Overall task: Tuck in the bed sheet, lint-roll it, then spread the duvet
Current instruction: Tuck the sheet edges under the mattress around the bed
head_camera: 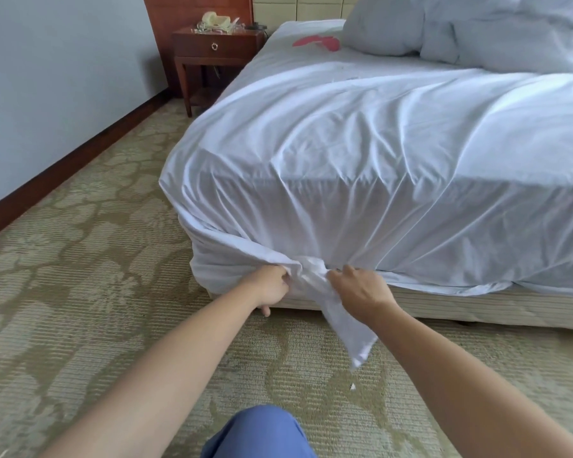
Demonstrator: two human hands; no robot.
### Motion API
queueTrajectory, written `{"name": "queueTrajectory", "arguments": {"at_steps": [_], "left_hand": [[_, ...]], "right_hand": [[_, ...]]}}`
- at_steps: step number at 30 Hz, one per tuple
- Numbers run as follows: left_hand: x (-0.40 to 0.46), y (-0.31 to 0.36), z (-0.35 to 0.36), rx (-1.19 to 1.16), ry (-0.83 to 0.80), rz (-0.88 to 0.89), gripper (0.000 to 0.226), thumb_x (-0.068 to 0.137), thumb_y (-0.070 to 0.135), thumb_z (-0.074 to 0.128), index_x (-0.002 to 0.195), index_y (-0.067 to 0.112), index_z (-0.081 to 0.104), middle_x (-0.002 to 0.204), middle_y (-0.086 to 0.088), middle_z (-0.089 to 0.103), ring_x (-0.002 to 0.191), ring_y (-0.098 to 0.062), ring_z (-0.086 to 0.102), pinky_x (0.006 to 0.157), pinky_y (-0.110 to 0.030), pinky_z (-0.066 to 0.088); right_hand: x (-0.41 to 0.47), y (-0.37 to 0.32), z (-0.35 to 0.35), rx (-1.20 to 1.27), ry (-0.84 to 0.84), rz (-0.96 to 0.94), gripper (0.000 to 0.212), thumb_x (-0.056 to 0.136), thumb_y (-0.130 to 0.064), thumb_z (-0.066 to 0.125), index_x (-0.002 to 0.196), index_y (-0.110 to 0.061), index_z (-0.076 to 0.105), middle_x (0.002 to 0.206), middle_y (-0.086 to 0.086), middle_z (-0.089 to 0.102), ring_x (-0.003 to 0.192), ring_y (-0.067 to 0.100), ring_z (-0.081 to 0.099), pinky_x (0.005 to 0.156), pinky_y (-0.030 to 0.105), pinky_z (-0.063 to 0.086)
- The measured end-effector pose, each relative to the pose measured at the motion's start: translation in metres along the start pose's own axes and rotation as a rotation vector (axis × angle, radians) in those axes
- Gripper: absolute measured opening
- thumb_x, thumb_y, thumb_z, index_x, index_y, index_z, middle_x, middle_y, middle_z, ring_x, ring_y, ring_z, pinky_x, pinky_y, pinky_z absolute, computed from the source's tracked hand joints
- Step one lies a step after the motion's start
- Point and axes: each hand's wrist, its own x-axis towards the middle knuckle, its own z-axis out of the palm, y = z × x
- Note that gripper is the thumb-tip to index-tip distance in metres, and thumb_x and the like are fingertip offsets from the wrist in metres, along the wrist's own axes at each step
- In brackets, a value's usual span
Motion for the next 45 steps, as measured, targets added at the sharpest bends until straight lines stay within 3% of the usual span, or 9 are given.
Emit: {"name": "queueTrajectory", "arguments": {"at_steps": [4,8,12,18,24,28,37,42,45], "left_hand": [[0.002,0.010,0.009,0.286,0.425,0.080,0.022,0.097,0.026,0.043,0.096,0.013,0.061,0.102,-0.003,0.063,0.092,-0.023,0.060,0.064,-0.029,0.043],[0.009,0.000,0.020,0.326,0.615,0.622,0.023,0.081,0.007,0.064,0.104,0.009,0.064,0.104,-0.004,0.062,0.098,-0.025,0.060,0.078,-0.035,0.052],[0.010,-0.005,0.020,0.437,0.333,0.575,0.051,0.087,0.014,0.052,0.138,0.012,0.046,0.138,0.001,0.049,0.129,-0.017,0.043,0.109,-0.033,0.034],[0.018,-0.010,0.028,0.555,0.114,0.368,0.072,0.090,0.027,0.051,0.152,0.011,0.017,0.159,-0.003,0.016,0.146,-0.017,0.014,0.118,-0.031,0.011],[0.026,-0.010,0.025,0.499,0.173,0.354,0.070,0.085,0.019,0.059,0.147,0.017,0.027,0.147,0.002,0.039,0.130,-0.021,0.043,0.104,-0.033,0.035],[0.035,-0.012,0.020,0.515,0.158,0.349,0.069,0.086,0.011,0.052,0.149,0.017,0.024,0.151,0.004,0.035,0.133,-0.018,0.041,0.105,-0.035,0.035],[0.039,-0.024,0.036,0.492,0.215,0.409,0.078,0.090,0.004,0.048,0.153,0.014,0.003,0.161,0.000,0.008,0.147,-0.014,0.011,0.118,-0.031,0.008],[0.044,-0.028,0.037,0.508,0.288,0.468,0.077,0.090,0.000,0.049,0.153,0.013,0.005,0.160,0.001,0.013,0.146,-0.014,0.017,0.116,-0.028,0.013],[0.056,-0.028,0.035,0.467,0.295,0.496,0.077,0.076,-0.005,0.068,0.145,0.004,0.036,0.147,-0.007,0.043,0.130,-0.018,0.048,0.105,-0.031,0.041]], "right_hand": [[0.003,0.006,0.001,-0.083,0.043,0.182,0.037,0.096,-0.001,0.036,0.131,-0.009,0.046,0.124,0.011,0.048,0.111,0.027,0.052,0.077,0.032,0.042],[0.004,-0.003,0.006,-0.103,0.034,0.205,0.044,0.091,-0.005,0.047,0.135,-0.003,0.041,0.132,0.012,0.039,0.119,0.027,0.042,0.094,0.034,0.037],[0.002,-0.005,0.022,0.021,0.023,0.148,0.063,0.085,-0.005,0.052,0.144,-0.003,0.028,0.141,0.009,0.035,0.127,0.025,0.036,0.106,0.033,0.031],[0.007,-0.007,0.028,0.104,-0.016,0.031,0.060,0.086,-0.002,0.041,0.145,-0.002,0.028,0.148,0.012,0.034,0.135,0.028,0.032,0.112,0.036,0.028],[0.025,-0.010,0.033,0.048,0.092,-0.200,0.055,0.056,-0.005,0.073,0.110,0.002,0.066,0.111,0.014,0.064,0.098,0.029,0.064,0.082,0.034,0.054],[0.031,-0.012,0.033,0.064,-0.133,-0.177,0.071,0.086,-0.007,0.049,0.150,-0.002,0.019,0.156,0.012,0.021,0.144,0.025,0.022,0.117,0.033,0.018],[0.042,-0.029,0.043,0.013,-0.301,-0.008,0.071,0.094,-0.024,0.033,0.152,-0.003,-0.003,0.160,0.014,-0.008,0.148,0.023,-0.008,0.120,0.035,-0.008],[0.057,-0.030,0.044,0.077,-0.220,0.054,0.061,0.089,-0.024,0.044,0.145,-0.007,0.026,0.151,0.010,0.030,0.141,0.023,0.024,0.119,0.034,0.008],[0.069,-0.025,0.040,0.134,-0.219,0.076,0.045,0.092,-0.021,0.044,0.136,-0.014,0.040,0.139,0.003,0.047,0.130,0.019,0.042,0.111,0.032,0.026]]}}
